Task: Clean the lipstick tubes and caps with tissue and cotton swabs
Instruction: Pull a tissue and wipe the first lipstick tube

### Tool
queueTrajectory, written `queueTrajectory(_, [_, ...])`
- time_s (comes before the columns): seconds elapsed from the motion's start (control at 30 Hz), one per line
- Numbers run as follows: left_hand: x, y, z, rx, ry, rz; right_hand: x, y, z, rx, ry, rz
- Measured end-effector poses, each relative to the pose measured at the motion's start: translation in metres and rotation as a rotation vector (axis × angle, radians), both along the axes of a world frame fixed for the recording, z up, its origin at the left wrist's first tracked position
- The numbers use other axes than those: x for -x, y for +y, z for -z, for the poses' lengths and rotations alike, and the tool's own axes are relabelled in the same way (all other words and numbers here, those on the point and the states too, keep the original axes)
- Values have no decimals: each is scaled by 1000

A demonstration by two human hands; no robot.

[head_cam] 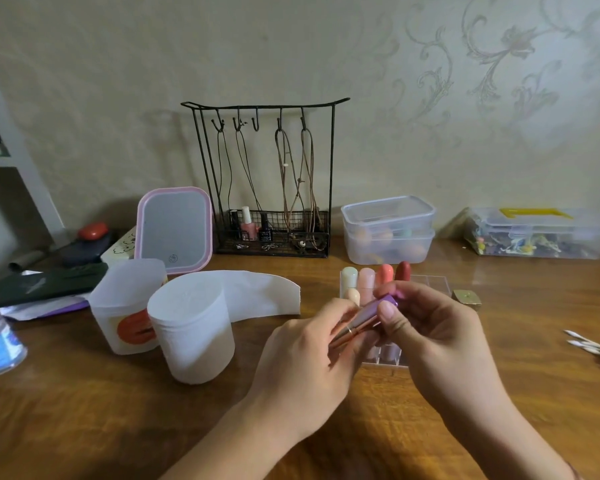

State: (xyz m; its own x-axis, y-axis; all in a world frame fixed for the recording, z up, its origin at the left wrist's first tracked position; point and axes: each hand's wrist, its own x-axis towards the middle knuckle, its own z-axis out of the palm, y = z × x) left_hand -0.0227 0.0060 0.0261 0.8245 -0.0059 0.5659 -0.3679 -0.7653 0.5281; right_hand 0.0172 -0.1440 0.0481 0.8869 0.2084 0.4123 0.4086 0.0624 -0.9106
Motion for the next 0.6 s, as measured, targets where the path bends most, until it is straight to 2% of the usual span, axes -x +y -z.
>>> queueTrajectory(0.17, [-2, 3, 2, 60, 14, -6, 1, 1, -3, -21, 2, -16])
queueTrajectory(0.3, [-1, 5, -1, 151, 11, 3, -2, -8, -15, -198, -54, 153])
queueTrajectory(0.37, [0, 7, -5, 252, 40, 23, -2, -15, -22, -251, -86, 213])
queueTrajectory(0.43, [-3, 12, -8, 425, 76, 51, -1, -17, -22, -269, -40, 162])
queueTrajectory(0.5, [-7, 19, -11, 624, 108, 81, -3, -13, -14, -158, 30, 97])
queueTrajectory(0.6, [-12, 25, -14, 867, 95, 95, -3, -4, 2, 212, 10, 80])
